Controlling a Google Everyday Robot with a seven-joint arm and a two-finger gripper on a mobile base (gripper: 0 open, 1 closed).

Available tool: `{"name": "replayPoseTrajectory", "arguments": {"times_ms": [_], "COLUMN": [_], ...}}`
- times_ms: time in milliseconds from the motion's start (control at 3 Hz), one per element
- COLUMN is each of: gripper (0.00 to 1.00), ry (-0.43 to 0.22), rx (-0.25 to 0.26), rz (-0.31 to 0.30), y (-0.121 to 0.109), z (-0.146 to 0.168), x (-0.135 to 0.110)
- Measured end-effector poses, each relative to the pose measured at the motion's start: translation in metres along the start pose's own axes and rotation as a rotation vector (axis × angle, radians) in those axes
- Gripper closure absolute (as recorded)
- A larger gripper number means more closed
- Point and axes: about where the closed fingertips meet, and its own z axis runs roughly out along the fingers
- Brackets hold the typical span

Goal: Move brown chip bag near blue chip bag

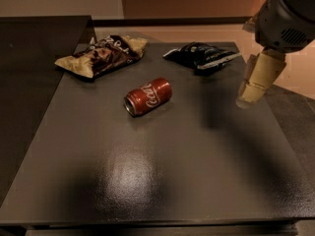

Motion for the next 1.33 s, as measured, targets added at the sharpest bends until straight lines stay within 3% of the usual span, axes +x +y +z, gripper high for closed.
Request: {"name": "replayPoseTrajectory", "arguments": {"times_ms": [667,1333], "gripper": [0.00,0.00], "ry": [-0.116,-0.201], "rx": [0.014,-0.007], "rz": [0.042,0.110], "y": [-0.063,-0.103], "z": [0.047,0.096], "x": [-0.058,-0.109]}}
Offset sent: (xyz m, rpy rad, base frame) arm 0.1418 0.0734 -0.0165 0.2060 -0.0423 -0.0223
